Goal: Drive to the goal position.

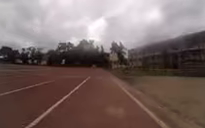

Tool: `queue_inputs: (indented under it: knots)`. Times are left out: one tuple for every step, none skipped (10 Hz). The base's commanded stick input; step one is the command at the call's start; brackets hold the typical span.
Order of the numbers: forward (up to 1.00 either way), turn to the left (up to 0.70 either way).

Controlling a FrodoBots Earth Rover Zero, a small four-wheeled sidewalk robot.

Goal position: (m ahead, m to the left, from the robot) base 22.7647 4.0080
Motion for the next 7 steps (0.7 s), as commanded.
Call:
queue_inputs:
  knots:
    - [0.70, 0.00]
    - [0.70, 0.00]
    - [0.70, 0.00]
    - [0.70, 0.00]
    - [0.70, 0.00]
    - [0.70, 0.00]
    - [0.70, 0.00]
